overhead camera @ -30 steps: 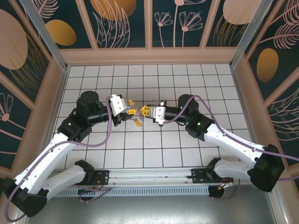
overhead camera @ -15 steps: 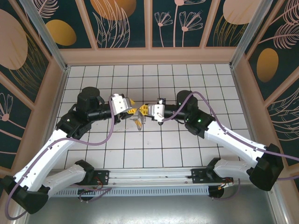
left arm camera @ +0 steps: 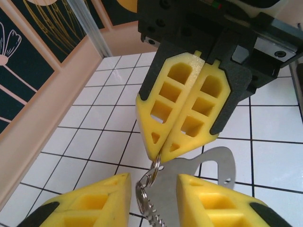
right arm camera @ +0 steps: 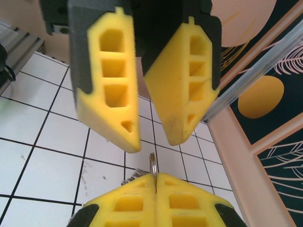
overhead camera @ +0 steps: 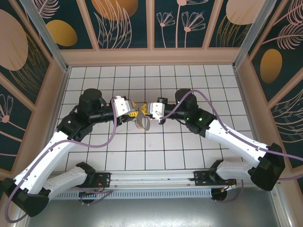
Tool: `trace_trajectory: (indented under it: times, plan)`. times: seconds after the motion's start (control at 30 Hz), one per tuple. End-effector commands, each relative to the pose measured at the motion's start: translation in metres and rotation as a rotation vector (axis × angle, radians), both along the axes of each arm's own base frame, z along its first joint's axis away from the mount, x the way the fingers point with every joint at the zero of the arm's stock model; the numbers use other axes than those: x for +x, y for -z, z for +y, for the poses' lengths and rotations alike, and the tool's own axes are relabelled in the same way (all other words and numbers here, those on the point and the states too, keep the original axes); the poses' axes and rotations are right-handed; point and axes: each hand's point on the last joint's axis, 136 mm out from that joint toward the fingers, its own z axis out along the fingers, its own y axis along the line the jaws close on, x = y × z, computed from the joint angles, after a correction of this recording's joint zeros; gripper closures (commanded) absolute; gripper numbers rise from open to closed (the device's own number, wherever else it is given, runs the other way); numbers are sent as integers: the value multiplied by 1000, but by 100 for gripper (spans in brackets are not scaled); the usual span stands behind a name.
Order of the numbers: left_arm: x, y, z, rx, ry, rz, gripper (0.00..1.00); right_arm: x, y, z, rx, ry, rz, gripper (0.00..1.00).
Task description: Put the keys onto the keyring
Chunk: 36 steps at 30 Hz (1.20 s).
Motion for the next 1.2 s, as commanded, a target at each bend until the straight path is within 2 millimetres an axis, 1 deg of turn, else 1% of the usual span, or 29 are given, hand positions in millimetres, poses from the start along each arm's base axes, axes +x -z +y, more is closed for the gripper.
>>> trace_trajectory:
  times: [0.0, 0.23, 0.4, 0.5, 0.63, 0.7, 0.83, 0.87, 0.93, 1.0, 1.03, 1.07, 1.17]
  plan:
    - [4, -3, 1, 15, -17, -10, 68, 9, -19, -2, 40, 41, -10, 100]
    - [11, 4, -7, 27, -2, 14, 67, 4, -21, -2, 44, 12, -13, 100]
    - [19, 7, -15, 43, 5, 21, 69, 2, -15, -1, 27, -1, 2, 100]
    - [20, 12, -20, 55, 15, 31, 77, 1, -12, -1, 19, -5, 9, 100]
    - [19, 13, -25, 51, 37, 38, 88, 1, -15, -2, 25, -10, 8, 100]
    - [16, 11, -27, 33, 53, 44, 100, 0, -16, -2, 30, -15, 11, 100]
    - [12, 3, -27, -23, 56, 26, 100, -4, -16, -4, 34, -23, 17, 100]
    - [11, 2, -27, -38, 56, 21, 100, -6, -17, -6, 44, -26, 20, 97]
    - [3, -6, -29, -95, 84, 15, 100, -11, -21, -11, 80, -33, 35, 86]
    - [-5, -14, -31, -151, 118, 11, 100, -13, -23, -19, 106, -35, 66, 80]
    - [-9, -22, -32, -181, 134, -1, 100, -15, -24, -22, 120, -37, 76, 78]
    - [-12, -16, -32, -190, 147, 13, 100, -17, -25, -25, 134, -40, 83, 76]
    - [-22, -24, -34, -242, 196, 14, 100, -24, -32, -35, 183, -54, 96, 73]
